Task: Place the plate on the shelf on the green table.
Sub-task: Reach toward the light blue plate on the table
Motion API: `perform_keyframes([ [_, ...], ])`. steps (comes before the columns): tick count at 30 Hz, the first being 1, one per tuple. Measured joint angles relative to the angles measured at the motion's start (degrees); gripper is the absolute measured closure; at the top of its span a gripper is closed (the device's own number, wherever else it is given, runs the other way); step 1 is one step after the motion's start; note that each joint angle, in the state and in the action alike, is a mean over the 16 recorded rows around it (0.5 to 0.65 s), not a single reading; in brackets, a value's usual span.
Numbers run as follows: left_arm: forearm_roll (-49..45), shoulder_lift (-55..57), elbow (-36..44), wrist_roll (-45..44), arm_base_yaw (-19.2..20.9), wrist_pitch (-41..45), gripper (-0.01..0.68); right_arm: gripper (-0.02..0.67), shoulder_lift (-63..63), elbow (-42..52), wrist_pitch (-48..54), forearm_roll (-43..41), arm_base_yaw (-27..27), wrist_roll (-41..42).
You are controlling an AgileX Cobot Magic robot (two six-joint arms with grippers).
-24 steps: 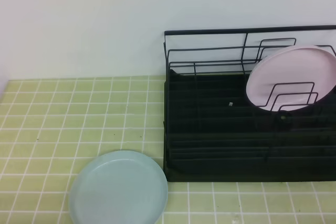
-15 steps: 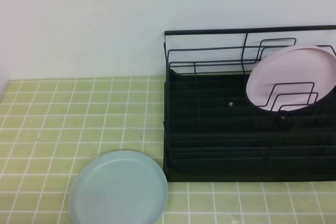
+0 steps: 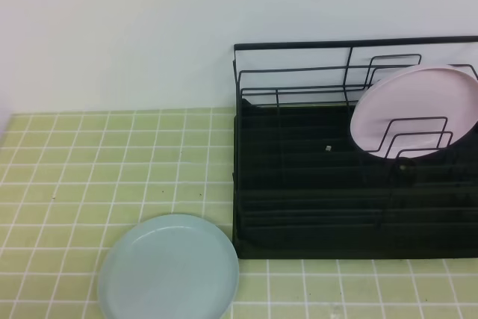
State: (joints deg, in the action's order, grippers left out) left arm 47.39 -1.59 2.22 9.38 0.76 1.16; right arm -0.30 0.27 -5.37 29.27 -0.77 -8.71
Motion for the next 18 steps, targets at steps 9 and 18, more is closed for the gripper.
perform_keyframes([
  [9, 15.88, 0.00, 0.00, -0.27, 0.00, -2.06, 0.673, 0.651, 0.20, -0.28, -4.32, 9.02, 0.00, 1.74],
  [18, 17.11, 0.00, -1.41, -3.23, 0.00, 1.32, 0.673, 0.651, 0.20, -0.28, -7.78, 14.08, 0.00, 1.39],
])
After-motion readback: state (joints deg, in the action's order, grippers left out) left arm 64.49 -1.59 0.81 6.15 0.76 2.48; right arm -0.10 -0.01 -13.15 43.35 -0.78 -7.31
